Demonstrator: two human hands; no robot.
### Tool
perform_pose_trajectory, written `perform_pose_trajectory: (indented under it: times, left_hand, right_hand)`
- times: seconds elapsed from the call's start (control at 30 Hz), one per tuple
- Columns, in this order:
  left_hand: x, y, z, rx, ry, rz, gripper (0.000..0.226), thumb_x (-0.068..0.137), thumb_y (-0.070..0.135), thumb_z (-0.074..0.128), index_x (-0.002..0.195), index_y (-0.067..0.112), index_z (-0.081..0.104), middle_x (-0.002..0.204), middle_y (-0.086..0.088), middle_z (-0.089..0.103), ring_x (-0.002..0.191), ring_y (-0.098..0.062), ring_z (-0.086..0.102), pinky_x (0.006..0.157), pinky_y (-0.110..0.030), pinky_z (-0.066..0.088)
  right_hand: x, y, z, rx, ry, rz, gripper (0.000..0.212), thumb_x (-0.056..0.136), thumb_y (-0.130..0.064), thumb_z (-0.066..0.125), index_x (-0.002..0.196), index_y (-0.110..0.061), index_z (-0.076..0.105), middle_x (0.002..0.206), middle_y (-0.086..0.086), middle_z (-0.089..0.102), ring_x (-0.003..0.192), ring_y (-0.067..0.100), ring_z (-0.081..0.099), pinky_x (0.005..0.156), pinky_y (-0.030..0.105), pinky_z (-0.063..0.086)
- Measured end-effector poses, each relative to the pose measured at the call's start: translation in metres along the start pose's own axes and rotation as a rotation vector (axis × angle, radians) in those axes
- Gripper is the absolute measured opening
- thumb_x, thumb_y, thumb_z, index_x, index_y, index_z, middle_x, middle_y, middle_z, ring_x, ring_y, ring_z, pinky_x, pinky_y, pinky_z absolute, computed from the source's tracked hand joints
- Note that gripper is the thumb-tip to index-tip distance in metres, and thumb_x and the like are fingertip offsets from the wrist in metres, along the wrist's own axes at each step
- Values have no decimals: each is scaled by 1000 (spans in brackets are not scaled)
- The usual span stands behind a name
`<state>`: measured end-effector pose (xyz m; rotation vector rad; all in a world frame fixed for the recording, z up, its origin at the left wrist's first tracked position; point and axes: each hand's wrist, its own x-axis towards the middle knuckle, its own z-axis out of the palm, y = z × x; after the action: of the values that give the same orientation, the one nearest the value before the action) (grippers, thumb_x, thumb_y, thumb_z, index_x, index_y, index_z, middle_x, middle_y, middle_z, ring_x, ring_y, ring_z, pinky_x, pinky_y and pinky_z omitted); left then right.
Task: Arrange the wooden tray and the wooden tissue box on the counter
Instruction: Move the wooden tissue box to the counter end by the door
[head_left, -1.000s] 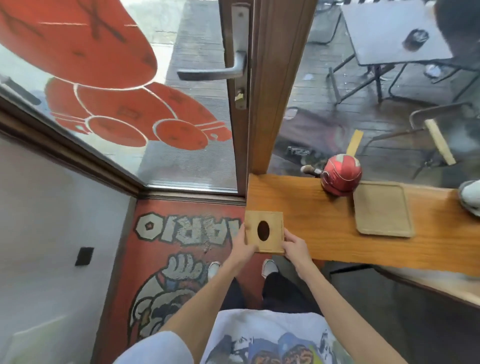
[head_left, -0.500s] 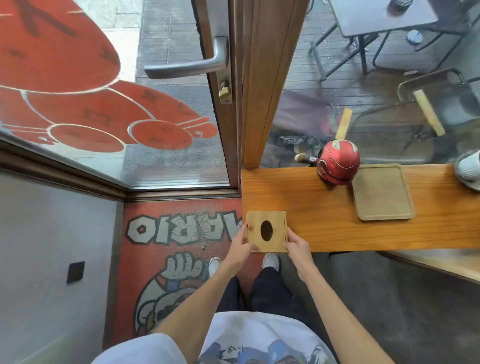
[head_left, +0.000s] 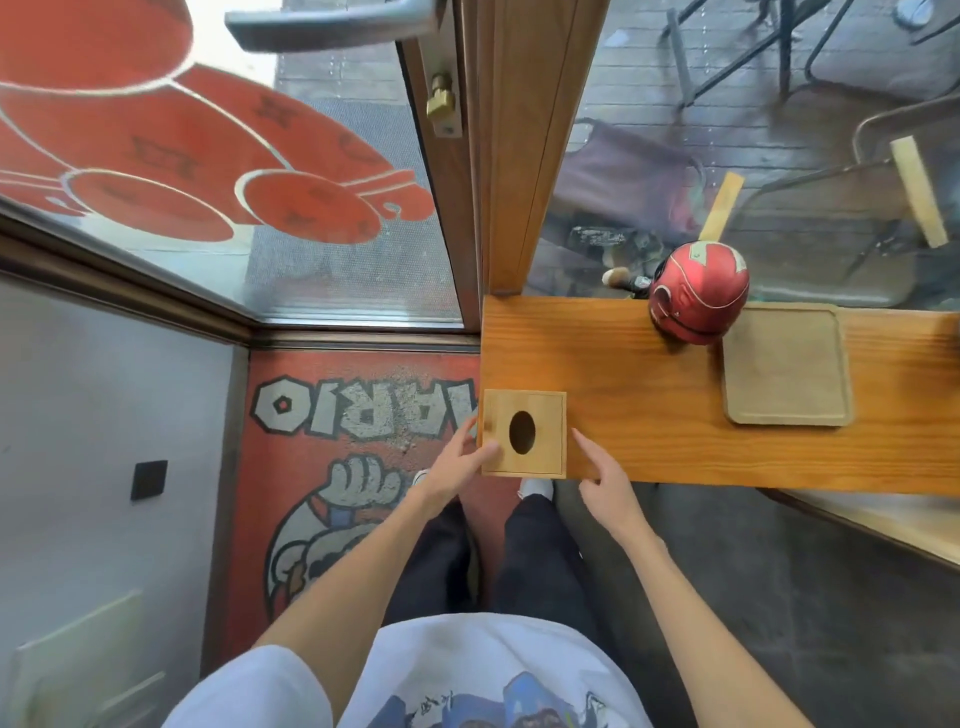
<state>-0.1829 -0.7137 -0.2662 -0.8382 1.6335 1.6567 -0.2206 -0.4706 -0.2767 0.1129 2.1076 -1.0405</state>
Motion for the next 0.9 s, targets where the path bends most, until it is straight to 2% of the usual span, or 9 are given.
perform_pose_trajectory:
  times: [0.1, 0.17, 0.2, 0.27, 0.37, 0.53, 0.67, 0.8, 0.9]
  left_hand:
    - [2, -2, 0, -20, -85, 19, 85, 93, 42, 63, 159, 29, 11, 135, 24, 35, 122, 10, 43, 102, -16, 35]
    - [4, -5, 1, -34, -115, 44, 83, 92, 41, 67, 157, 29, 17, 142, 26, 43, 118, 18, 50, 99, -10, 41]
    - [4, -7, 2, -41, -113, 47, 83, 91, 40, 68, 157, 27, 19, 147, 19, 46, 122, 12, 51, 104, -14, 42]
    - [4, -9, 3, -44, -99, 48, 84, 91, 39, 69, 158, 25, 20, 150, 11, 47, 125, 5, 51, 106, -18, 41]
    - [5, -10, 3, -35, -98, 58, 83, 92, 38, 67, 158, 24, 19, 144, 13, 47, 117, 12, 52, 93, -8, 43]
    - [2, -5, 4, 28, -133, 75, 75, 98, 36, 57, 158, 20, 15, 139, 19, 46, 125, 3, 51, 103, -15, 41]
    - [-2, -2, 5, 47, -151, 90, 72, 101, 34, 50, 158, 23, 8, 137, 24, 42, 120, 8, 49, 90, -1, 42]
    - [-1, 0, 6, 49, -152, 67, 73, 103, 32, 47, 159, 17, 3, 154, 2, 36, 136, -13, 40, 115, -29, 34]
    - [1, 0, 6, 21, -143, 44, 71, 104, 28, 46, 159, 14, 3, 160, -7, 34, 142, -21, 40, 119, -38, 33]
  right_hand:
    - [5, 21, 8, -505, -13, -168, 83, 95, -11, 57, 161, -24, 8, 168, -7, 1, 155, 19, -11, 126, 40, 3]
    - [12, 26, 18, -671, -9, -185, 92, 95, -27, 61, 159, -24, -6, 165, -7, -15, 152, 20, -21, 126, 45, -4]
    - [15, 25, 24, -698, 5, -181, 95, 95, -33, 61, 159, -22, -8, 163, -6, -17, 152, 21, -20, 126, 45, -5]
    - [21, 22, 34, -667, 44, -162, 100, 92, -38, 64, 159, -18, -7, 164, -4, -15, 154, 22, -14, 126, 43, -4]
    - [27, 21, 47, -546, 99, -123, 97, 92, -32, 66, 159, -14, -2, 169, 2, 0, 156, 25, -5, 127, 42, -2]
    - [31, 22, 56, -462, 185, -91, 84, 94, -20, 63, 161, -18, 11, 169, 3, 11, 157, 23, 0, 128, 45, 2]
    - [34, 24, 56, -491, 188, -88, 86, 94, -18, 65, 161, -20, 11, 169, 1, 9, 156, 21, -2, 128, 44, 2]
    - [34, 24, 59, -467, 199, -84, 87, 92, -19, 67, 160, -19, 12, 169, 2, 9, 156, 22, -3, 127, 44, -1]
    - [35, 25, 58, -470, 191, -92, 88, 92, -21, 67, 160, -17, 12, 169, 5, 9, 156, 24, -3, 127, 45, -2]
